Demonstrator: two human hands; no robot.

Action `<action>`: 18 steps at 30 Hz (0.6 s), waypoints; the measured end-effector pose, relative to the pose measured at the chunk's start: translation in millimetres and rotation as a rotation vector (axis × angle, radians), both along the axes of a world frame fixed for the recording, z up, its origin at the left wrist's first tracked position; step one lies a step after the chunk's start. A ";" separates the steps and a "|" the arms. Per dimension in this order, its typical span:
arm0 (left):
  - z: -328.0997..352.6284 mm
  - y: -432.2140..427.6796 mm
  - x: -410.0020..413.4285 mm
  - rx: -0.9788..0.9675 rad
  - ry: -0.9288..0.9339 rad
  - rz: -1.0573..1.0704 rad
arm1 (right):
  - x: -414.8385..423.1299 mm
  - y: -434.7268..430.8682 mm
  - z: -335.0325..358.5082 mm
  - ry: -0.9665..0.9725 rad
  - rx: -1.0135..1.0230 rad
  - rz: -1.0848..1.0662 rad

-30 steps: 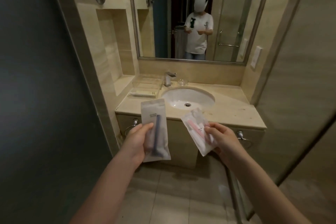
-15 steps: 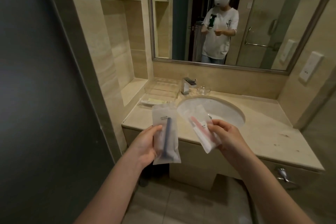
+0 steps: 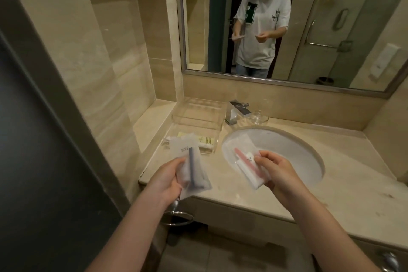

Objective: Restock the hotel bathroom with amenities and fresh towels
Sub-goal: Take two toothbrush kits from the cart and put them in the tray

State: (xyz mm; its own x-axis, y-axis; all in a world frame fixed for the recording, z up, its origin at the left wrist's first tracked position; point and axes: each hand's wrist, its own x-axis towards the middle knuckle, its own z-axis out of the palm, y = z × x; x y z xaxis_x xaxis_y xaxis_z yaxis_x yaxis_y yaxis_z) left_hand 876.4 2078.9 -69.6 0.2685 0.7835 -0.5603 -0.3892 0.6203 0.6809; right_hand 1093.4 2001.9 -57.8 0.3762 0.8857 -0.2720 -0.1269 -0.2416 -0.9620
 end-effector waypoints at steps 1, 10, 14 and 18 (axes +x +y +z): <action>-1.4 10.6 3.2 0.000 0.001 -0.007 | 4.0 12.5 -2.4 0.003 -0.008 0.005; -12.9 106.3 51.9 -0.005 0.047 -0.009 | 57.5 134.4 -16.0 0.078 -0.020 0.117; -16.6 138.5 74.3 -0.017 0.104 0.011 | 77.8 179.3 -23.5 0.114 -0.045 0.176; -39.9 169.5 79.6 0.007 0.251 0.149 | 87.0 211.8 -34.0 0.154 -0.074 0.241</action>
State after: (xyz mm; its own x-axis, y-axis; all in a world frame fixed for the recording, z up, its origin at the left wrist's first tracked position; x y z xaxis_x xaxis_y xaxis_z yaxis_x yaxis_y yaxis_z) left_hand 956.0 2248.4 -109.6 0.0039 0.8082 -0.5888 -0.2941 0.5637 0.7718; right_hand 1180.4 2213.7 -91.8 0.1064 0.9201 -0.3769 -0.2001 -0.3515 -0.9146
